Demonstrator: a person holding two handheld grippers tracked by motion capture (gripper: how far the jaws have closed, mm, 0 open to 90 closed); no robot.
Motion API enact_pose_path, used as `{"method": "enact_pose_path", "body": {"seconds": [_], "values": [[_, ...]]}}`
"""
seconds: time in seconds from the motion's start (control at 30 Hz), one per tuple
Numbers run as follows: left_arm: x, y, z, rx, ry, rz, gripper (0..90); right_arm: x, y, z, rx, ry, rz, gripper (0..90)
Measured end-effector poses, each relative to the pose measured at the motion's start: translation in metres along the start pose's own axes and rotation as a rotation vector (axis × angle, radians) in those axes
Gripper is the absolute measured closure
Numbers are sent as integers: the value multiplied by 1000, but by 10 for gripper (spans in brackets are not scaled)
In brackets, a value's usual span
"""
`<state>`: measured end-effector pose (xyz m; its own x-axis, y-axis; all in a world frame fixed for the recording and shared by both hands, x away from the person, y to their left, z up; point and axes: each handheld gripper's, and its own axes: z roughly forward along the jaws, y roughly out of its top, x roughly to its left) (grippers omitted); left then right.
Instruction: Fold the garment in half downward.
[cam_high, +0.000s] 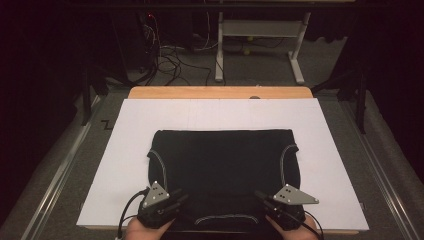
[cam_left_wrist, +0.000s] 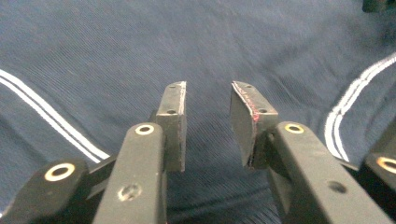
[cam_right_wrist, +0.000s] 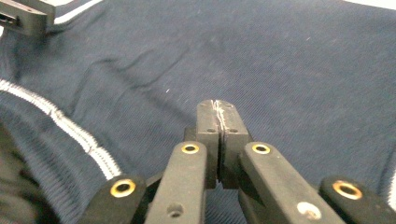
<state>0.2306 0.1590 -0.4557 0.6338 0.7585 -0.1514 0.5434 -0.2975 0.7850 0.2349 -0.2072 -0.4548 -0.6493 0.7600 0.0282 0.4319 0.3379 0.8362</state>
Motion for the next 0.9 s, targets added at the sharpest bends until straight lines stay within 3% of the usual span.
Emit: {"method": "enact_pose_path", "body": {"seconds": [0.4, 0.63, 0.9], "values": [[30, 17, -8, -57, 14, 13, 488, -24, 17, 3, -71, -34, 40, 796], [50, 26, -14, -119, 32, -11, 380, -32, 27, 11, -89, -32, 62, 637], [60, 36, -12, -158, 54, 5, 279, -35, 34, 19, -108, -35, 63, 464]]}}
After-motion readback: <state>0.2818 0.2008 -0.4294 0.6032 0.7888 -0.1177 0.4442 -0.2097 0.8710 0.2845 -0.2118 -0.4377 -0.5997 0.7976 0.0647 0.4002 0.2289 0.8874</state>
